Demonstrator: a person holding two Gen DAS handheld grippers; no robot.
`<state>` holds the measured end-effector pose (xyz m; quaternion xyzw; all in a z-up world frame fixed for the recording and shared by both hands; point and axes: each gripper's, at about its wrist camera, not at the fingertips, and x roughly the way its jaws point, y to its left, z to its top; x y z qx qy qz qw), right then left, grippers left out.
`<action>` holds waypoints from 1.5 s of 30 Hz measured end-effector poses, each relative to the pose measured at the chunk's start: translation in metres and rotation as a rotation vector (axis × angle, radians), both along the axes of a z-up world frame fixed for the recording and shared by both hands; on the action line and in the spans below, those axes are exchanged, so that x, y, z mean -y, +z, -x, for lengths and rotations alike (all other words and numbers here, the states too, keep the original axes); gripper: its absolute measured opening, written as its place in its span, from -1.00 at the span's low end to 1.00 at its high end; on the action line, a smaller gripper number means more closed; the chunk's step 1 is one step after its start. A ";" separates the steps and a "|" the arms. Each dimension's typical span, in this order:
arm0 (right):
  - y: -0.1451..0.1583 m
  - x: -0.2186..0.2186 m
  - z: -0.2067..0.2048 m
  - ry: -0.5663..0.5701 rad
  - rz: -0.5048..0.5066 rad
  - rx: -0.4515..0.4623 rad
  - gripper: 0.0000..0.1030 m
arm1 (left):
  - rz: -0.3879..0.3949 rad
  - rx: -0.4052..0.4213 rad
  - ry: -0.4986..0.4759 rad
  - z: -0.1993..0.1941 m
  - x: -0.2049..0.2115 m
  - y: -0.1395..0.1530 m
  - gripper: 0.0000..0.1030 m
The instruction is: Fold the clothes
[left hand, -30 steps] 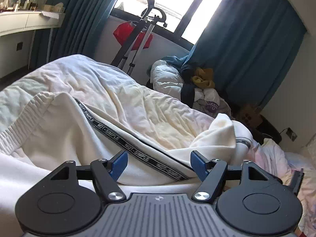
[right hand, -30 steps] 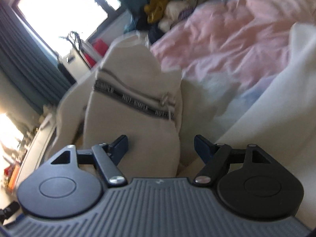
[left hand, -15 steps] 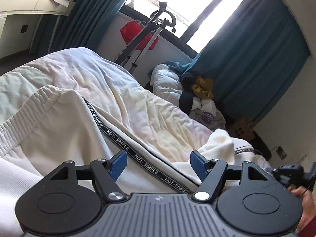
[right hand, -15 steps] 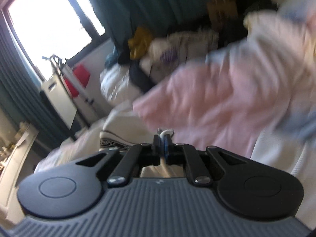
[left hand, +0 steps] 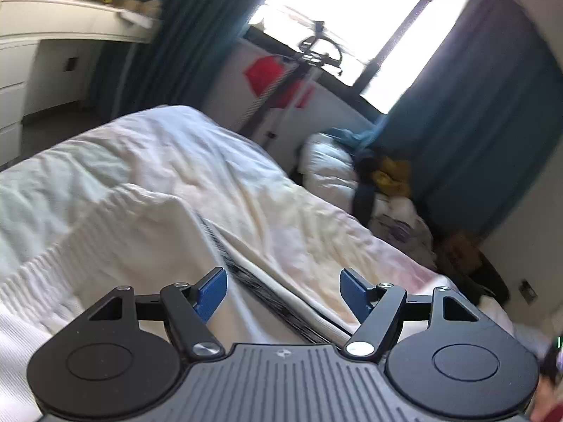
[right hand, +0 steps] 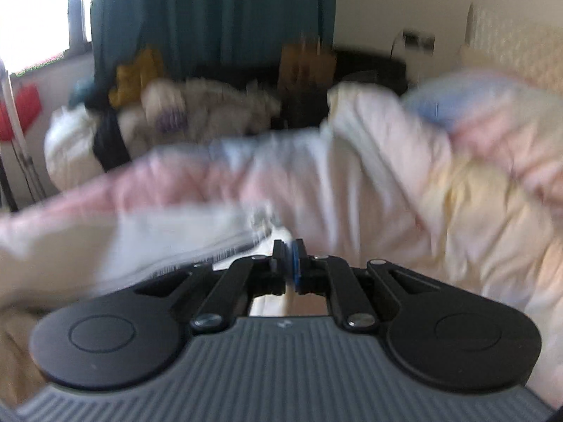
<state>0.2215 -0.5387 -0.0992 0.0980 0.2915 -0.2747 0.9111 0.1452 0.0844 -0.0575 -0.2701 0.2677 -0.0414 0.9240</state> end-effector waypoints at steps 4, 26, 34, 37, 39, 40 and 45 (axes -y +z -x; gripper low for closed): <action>-0.005 -0.003 0.021 0.013 -0.028 0.049 -0.78 | -0.102 -0.073 -0.030 -0.016 -0.019 0.009 0.44; 0.014 -0.248 0.178 0.317 -0.234 0.116 0.34 | -0.301 -0.083 -0.057 0.006 -0.050 0.031 0.65; -0.016 -0.253 0.155 0.313 -0.236 0.030 0.34 | -0.544 -0.205 -0.199 -0.034 -0.034 0.019 0.64; -0.022 -0.255 0.149 0.327 -0.263 0.024 0.34 | -0.663 -0.270 -0.213 -0.062 -0.036 0.009 0.64; -0.028 -0.254 0.145 0.331 -0.295 0.019 0.34 | -0.674 -0.307 -0.271 -0.079 -0.041 -0.003 0.61; -0.030 -0.253 0.143 0.326 -0.309 0.017 0.34 | -0.677 -0.325 -0.304 -0.087 -0.043 -0.009 0.59; -0.036 -0.254 0.133 0.328 -0.293 0.016 0.35 | -0.581 -0.347 -0.366 -0.116 -0.055 -0.029 0.38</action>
